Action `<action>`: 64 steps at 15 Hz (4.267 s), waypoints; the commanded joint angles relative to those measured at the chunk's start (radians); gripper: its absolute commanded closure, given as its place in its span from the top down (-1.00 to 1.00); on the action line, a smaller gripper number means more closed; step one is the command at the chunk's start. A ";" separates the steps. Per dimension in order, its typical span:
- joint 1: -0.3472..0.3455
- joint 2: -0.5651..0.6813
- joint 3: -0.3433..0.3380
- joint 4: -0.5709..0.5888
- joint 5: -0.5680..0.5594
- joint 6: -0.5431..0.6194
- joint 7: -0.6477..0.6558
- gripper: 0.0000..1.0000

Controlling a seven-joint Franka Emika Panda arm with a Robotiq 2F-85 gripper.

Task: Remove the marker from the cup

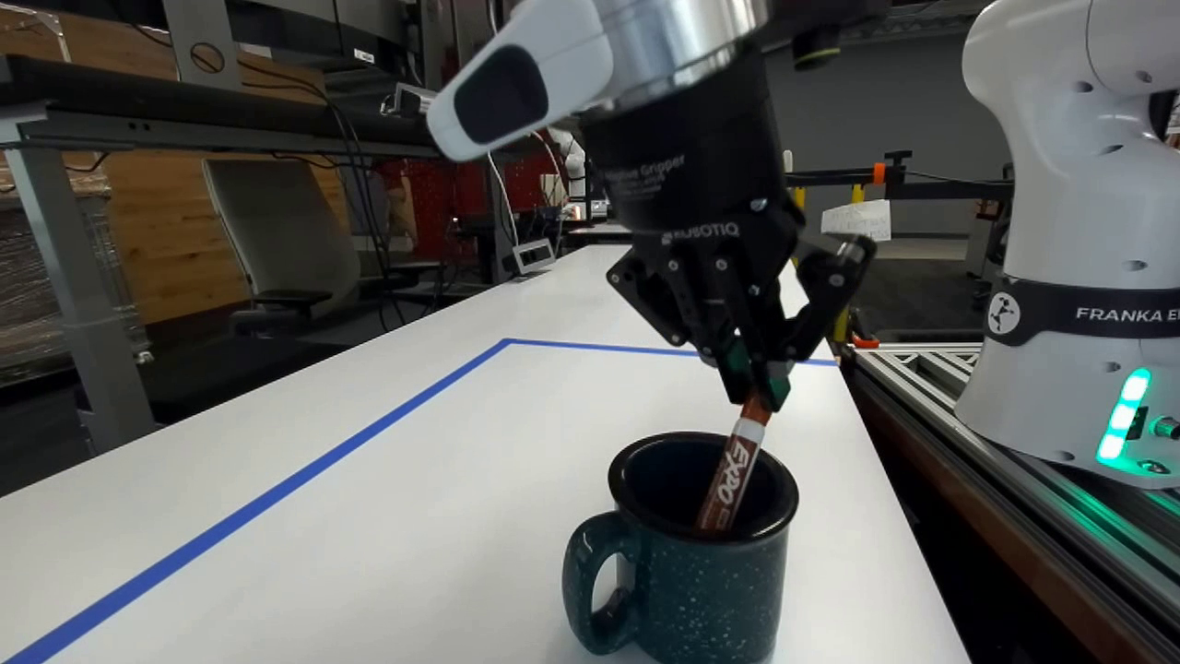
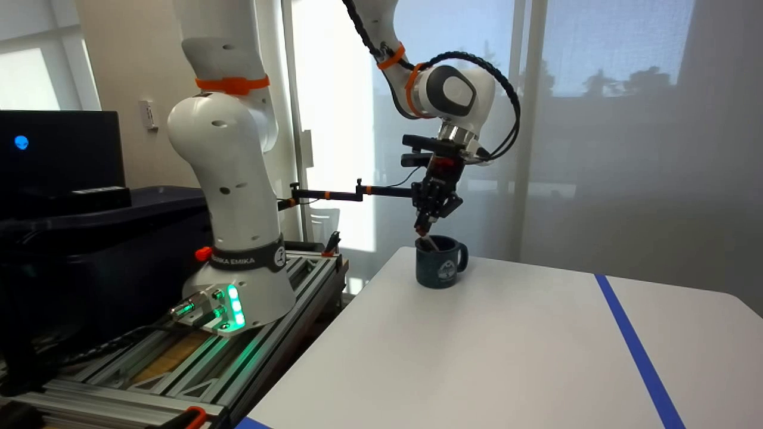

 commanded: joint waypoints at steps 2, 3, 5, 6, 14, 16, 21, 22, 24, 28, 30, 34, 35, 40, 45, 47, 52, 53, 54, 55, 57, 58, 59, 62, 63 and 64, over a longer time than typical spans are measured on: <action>0.023 -0.221 0.003 -0.061 0.044 -0.147 0.035 -0.91; 0.027 -0.268 -0.004 -0.075 0.065 -0.171 0.033 -0.91; 0.033 -0.352 -0.023 -0.100 0.103 -0.222 0.023 -0.91; 0.033 -0.393 -0.033 -0.116 0.111 -0.241 0.031 -0.91; -0.038 -0.478 -0.088 -0.248 -0.003 -0.127 0.206 -0.91; -0.058 -0.446 -0.081 -0.268 -0.050 -0.057 0.254 -0.91; -0.102 -0.322 -0.069 -0.283 -0.152 0.142 0.363 -0.91; -0.108 -0.296 -0.072 -0.284 -0.164 0.189 0.377 -0.91; -0.122 -0.237 -0.075 -0.285 -0.194 0.296 0.400 -0.91; -0.151 -0.115 -0.088 -0.286 -0.249 0.473 0.412 -0.91; -0.162 -0.059 -0.098 -0.286 -0.280 0.549 0.407 -0.91; -0.161 0.039 -0.124 -0.276 -0.284 0.642 0.352 -0.91; -0.160 0.058 -0.130 -0.274 -0.285 0.658 0.346 -0.91; -0.158 0.107 -0.149 -0.263 -0.224 0.673 0.212 -0.91; -0.158 0.025 -0.144 -0.282 -0.166 0.605 0.133 0.13; -0.154 -0.027 -0.140 -0.294 -0.126 0.559 0.112 0.45; -0.148 -0.199 -0.158 -0.318 -0.043 0.415 0.069 1.00; -0.145 -0.207 -0.159 -0.284 -0.027 0.361 0.091 1.00; -0.145 -0.227 -0.161 -0.270 -0.016 0.321 0.120 1.00; -0.137 -0.278 -0.167 -0.306 0.036 0.307 0.137 1.00; -0.127 -0.288 -0.178 -0.269 0.127 0.243 0.180 1.00; -0.129 -0.309 -0.179 -0.272 0.151 0.227 0.216 1.00; -0.120 -0.321 -0.188 -0.271 0.207 0.213 0.219 1.00; -0.120 -0.348 -0.218 -0.272 0.326 0.184 0.246 1.00; -0.127 -0.358 -0.223 -0.271 0.349 0.171 0.273 1.00; -0.130 -0.366 -0.234 -0.279 0.382 0.170 0.285 1.00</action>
